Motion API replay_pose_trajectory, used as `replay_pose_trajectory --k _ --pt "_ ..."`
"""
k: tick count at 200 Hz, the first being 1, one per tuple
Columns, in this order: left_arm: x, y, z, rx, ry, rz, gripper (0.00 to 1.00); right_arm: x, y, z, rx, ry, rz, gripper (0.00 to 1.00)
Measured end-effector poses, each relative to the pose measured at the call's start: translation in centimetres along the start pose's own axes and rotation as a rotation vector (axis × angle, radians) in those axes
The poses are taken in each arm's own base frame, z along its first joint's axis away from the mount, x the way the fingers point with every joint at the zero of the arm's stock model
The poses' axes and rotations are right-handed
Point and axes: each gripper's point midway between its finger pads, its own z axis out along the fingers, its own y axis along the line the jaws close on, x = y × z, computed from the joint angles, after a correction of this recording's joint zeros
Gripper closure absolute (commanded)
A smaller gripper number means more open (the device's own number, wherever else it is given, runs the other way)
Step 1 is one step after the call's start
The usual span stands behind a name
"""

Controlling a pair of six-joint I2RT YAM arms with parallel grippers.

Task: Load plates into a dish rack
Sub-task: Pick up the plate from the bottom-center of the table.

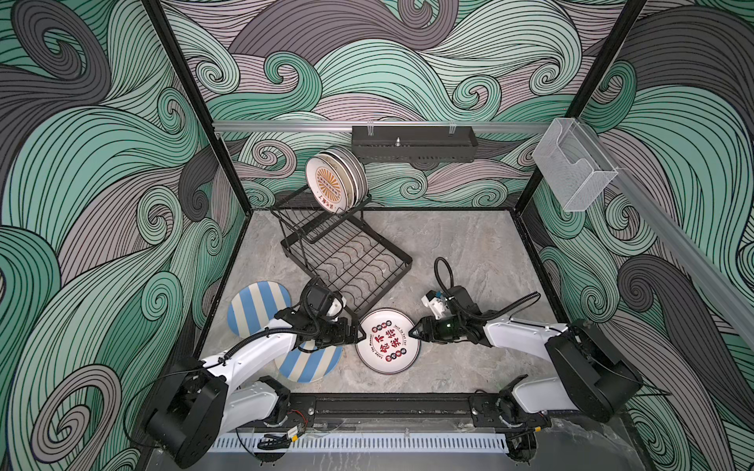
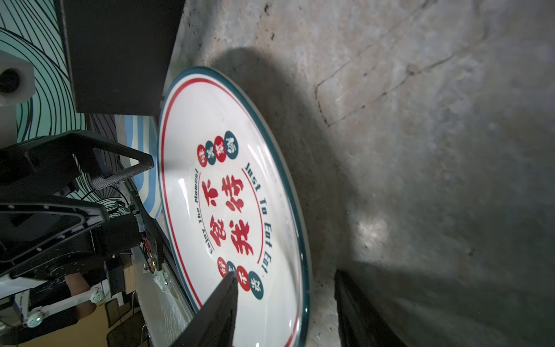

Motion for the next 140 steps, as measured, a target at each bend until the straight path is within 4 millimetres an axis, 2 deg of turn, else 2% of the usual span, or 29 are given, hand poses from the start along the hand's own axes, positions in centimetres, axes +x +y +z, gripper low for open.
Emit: replay_pose_trajectory --k 23,70,103,140 --pt "0.0 0.0 0.0 0.000 -0.001 0.001 0.02 -0.2 0.2 0.4 -0.024 0.001 -0.008 0.46" --pt "-0.7 -0.7 -0.5 0.004 -0.016 0.025 0.01 -0.3 0.2 0.9 -0.038 0.008 -0.006 0.59" --pt "-1.1 -0.8 -0.8 -0.001 -0.024 0.037 0.01 -0.2 0.0 1.2 -0.041 0.015 0.001 0.68" --pt "-1.3 -0.6 -1.3 -0.035 -0.023 0.048 0.01 -0.1 -0.4 1.4 -0.029 0.022 0.019 0.84"
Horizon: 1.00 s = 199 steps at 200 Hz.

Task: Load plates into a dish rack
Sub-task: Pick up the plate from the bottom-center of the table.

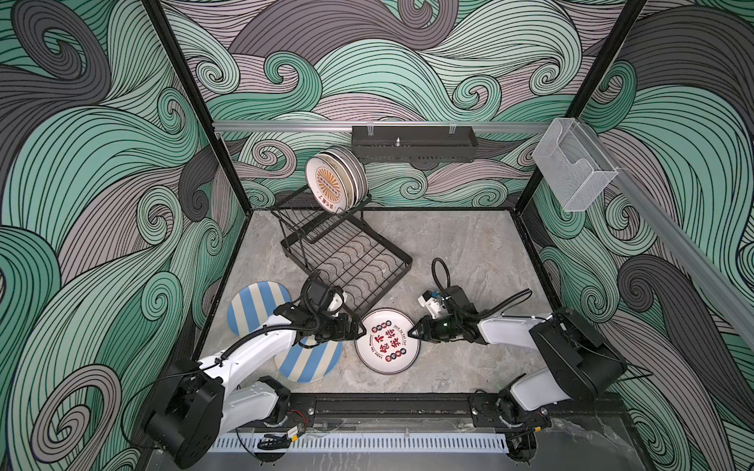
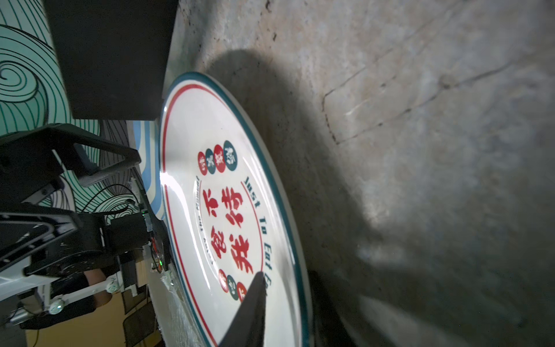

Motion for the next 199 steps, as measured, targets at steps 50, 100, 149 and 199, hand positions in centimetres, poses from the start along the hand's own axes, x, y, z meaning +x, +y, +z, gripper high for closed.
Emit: replay_pose_trajectory --k 50,100,149,199 --pt "-0.8 -0.2 -1.0 -0.028 -0.028 0.020 0.01 -0.2 0.9 -0.2 -0.029 0.009 0.012 0.99" --pt "-2.2 -1.2 -2.8 -0.030 -0.086 0.044 0.01 -0.4 1.4 -1.3 -0.001 -0.007 0.006 1.00" --pt "-5.0 -2.7 -7.0 -0.062 -0.251 0.131 0.01 -0.7 2.4 -3.8 0.048 -0.048 -0.038 1.00" --pt "-7.3 -2.1 -10.9 -0.160 -0.361 0.168 0.01 -2.0 6.3 -7.6 0.042 -0.086 -0.138 1.00"
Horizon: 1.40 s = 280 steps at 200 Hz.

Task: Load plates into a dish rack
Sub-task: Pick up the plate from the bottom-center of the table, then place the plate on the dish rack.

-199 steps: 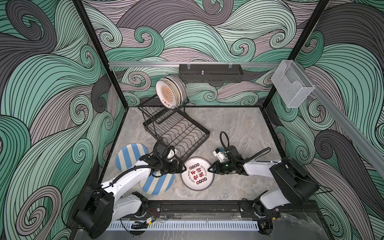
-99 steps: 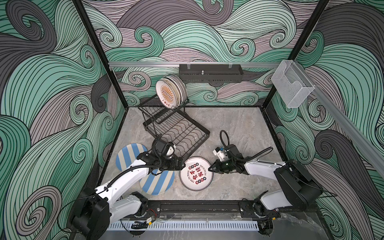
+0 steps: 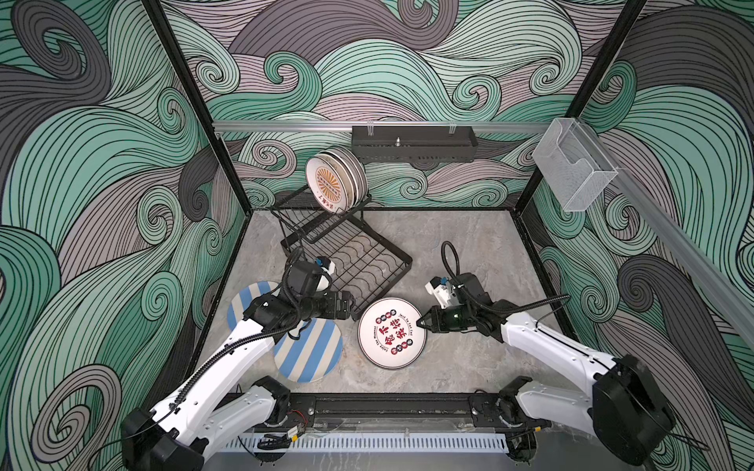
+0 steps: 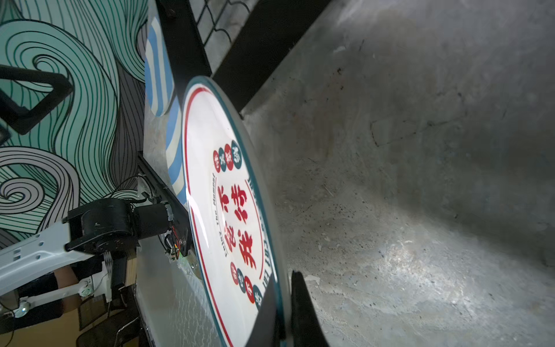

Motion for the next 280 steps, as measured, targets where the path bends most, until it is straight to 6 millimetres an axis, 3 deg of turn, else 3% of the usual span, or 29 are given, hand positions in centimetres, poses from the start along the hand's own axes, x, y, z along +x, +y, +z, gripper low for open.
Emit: replay_pose_trajectory --k 30,54,86,146,185,215,280 --pt "-2.6 2.7 -1.7 -0.069 -0.065 -0.045 0.01 -3.6 3.0 -2.9 -0.006 -0.046 -0.058 1.00" --pt "-5.4 5.4 -4.6 -0.128 -0.149 -0.093 0.01 -8.7 6.6 -5.1 -0.032 -0.125 -0.136 1.00" --pt "-8.6 7.0 -7.7 -0.155 -0.252 -0.103 0.01 -14.9 10.4 -6.6 -0.053 -0.218 -0.221 1.00" --pt "-8.4 8.7 -5.9 -0.112 -0.237 -0.167 0.01 -23.8 15.1 -9.0 0.046 -0.403 -0.354 1.00" --pt "-8.0 9.4 -4.3 -0.079 -0.215 -0.209 0.01 -27.3 19.6 -9.8 0.178 -0.541 -0.475 1.00" --pt "-7.8 9.6 -3.9 -0.074 -0.215 -0.218 0.01 -29.1 22.8 -9.4 0.286 -0.644 -0.545 1.00" --pt "-7.5 12.5 -3.6 -0.128 -0.216 -0.300 0.01 -32.3 26.1 -6.3 0.559 -0.815 -0.651 1.00"
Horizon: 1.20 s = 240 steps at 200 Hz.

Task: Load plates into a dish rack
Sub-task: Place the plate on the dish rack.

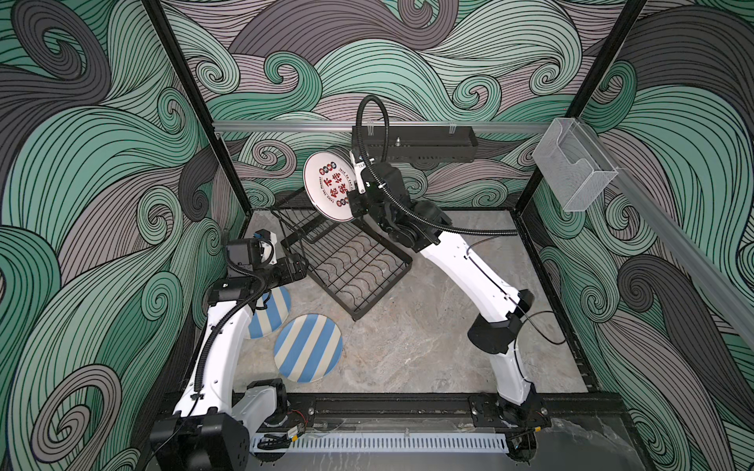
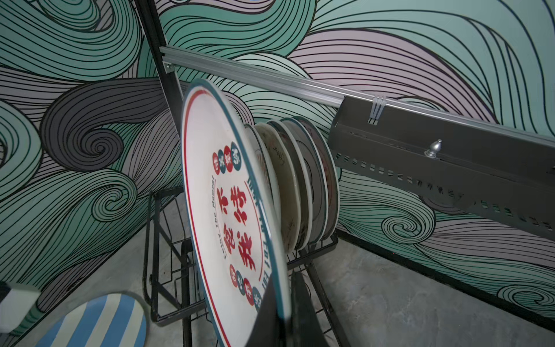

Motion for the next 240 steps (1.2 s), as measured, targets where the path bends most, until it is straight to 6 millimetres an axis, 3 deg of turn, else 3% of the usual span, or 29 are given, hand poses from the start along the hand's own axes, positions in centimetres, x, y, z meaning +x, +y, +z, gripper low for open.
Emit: replay_pose_trajectory --k 51,101,128,196,240 --pt "-0.1 0.7 0.0 -0.015 -0.004 -0.027 0.01 1.6 0.8 2.4 0.126 -0.005 -0.109 1.00" --pt "0.1 0.8 0.3 -0.013 0.006 -0.034 0.02 -1.1 -0.4 2.2 0.194 -0.106 -0.087 1.00" --pt "0.1 0.8 0.3 -0.014 0.008 -0.035 0.01 -1.6 -0.4 2.5 0.204 -0.136 -0.059 1.00" --pt "0.1 0.7 0.4 -0.009 0.007 -0.040 0.02 0.5 0.8 5.2 0.228 -0.134 -0.079 1.00" --pt "0.2 0.7 0.4 -0.003 0.011 -0.042 0.01 0.7 1.2 6.0 0.243 -0.157 -0.076 1.00"
